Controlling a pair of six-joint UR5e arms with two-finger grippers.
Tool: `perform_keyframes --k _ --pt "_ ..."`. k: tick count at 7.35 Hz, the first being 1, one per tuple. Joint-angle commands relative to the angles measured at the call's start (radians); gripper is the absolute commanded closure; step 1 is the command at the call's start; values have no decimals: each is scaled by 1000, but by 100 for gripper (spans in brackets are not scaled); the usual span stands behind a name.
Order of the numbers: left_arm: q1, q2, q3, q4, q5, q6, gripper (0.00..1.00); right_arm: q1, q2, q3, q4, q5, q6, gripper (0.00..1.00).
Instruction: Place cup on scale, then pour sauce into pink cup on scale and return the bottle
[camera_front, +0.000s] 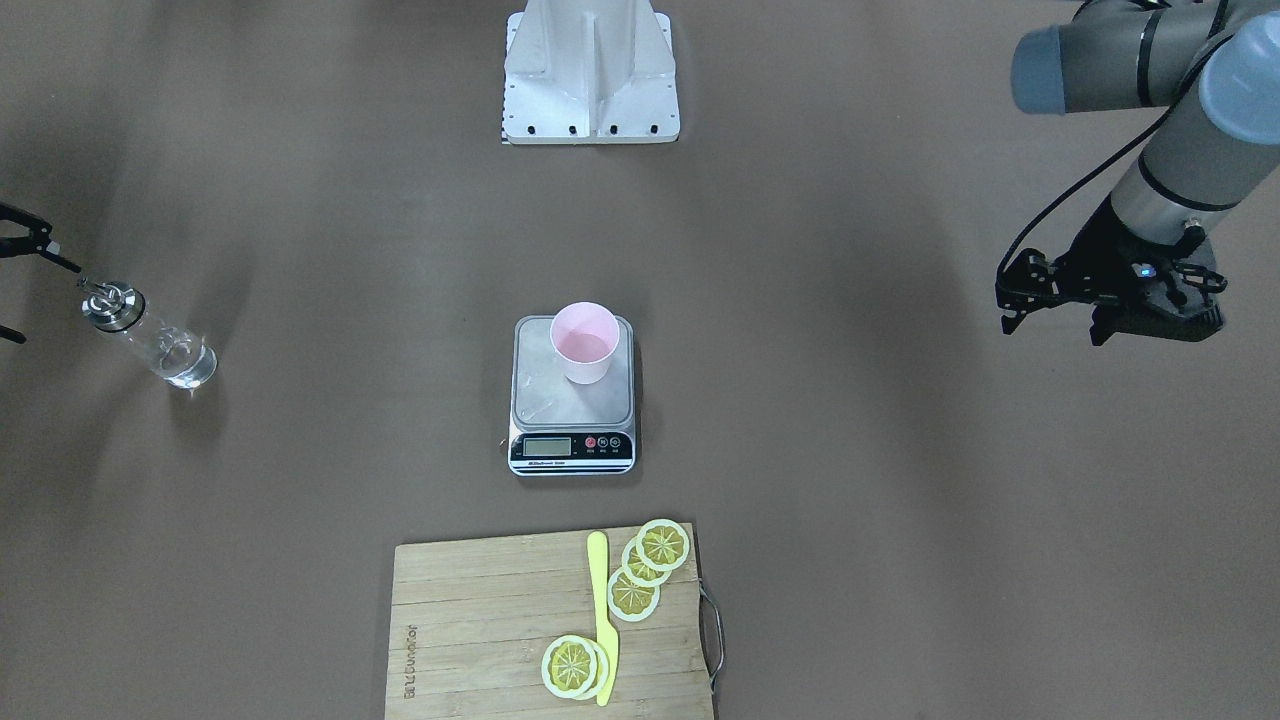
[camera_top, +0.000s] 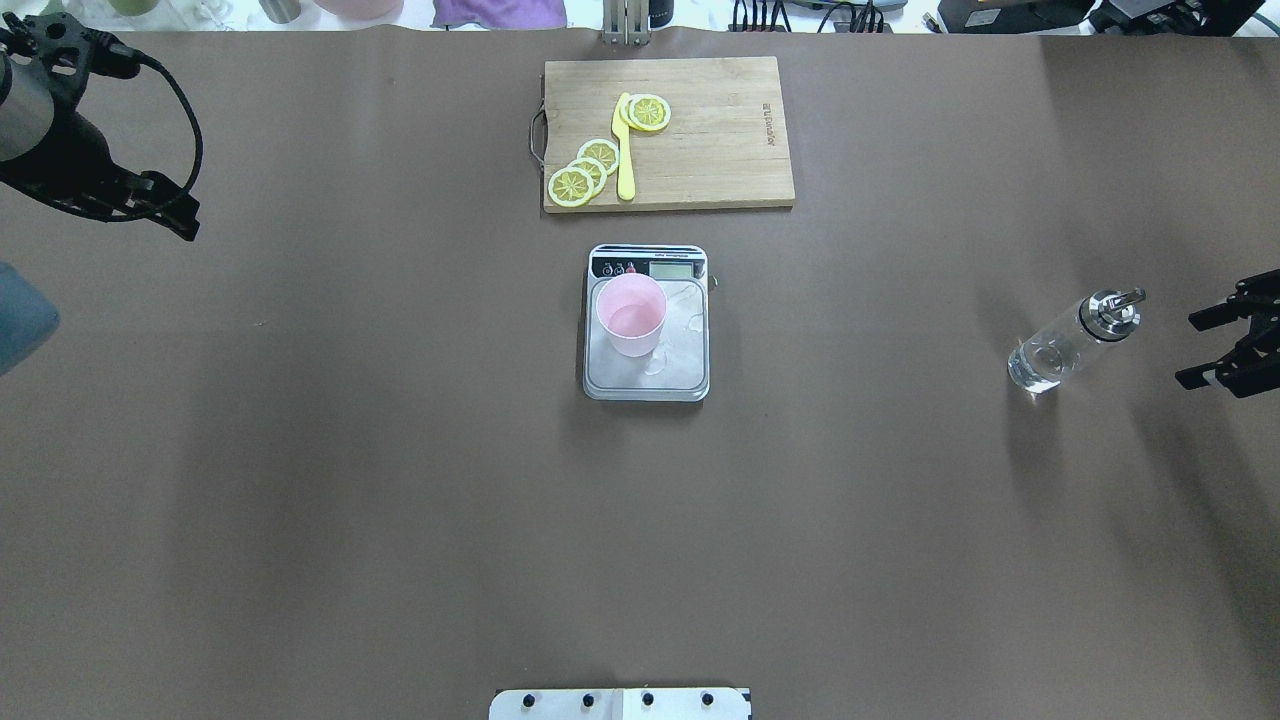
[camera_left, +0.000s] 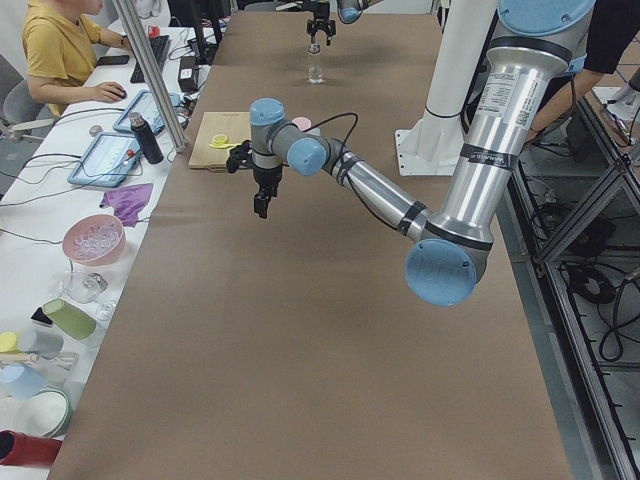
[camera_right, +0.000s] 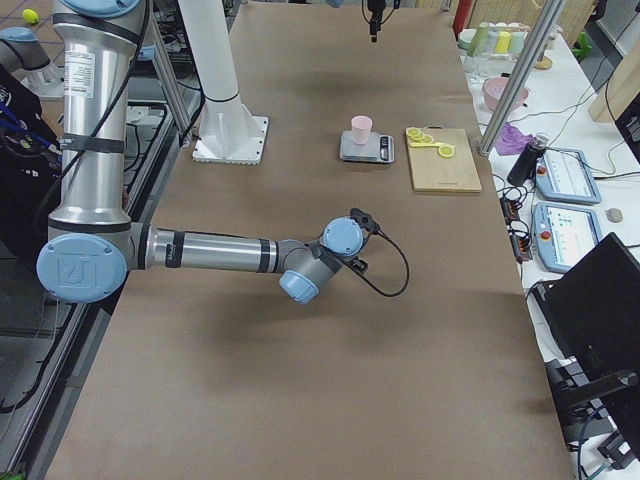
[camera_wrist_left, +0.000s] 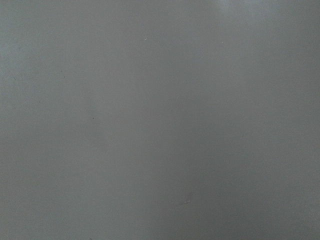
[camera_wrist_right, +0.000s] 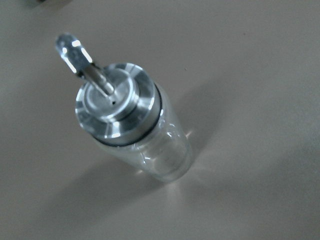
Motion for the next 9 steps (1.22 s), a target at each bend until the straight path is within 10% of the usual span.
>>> perform_keyframes --k 1,5,9 --pt "-5 2 -2 0 -8 27 7 65 -26 2 -158 -3 0 0" --pt "-93 67 3 3 -77 181 8 239 -3 97 -539 -194 -15 0" --pt "-279 138 55 14 -195 421 7 243 57 98 -590 -344 -14 0"
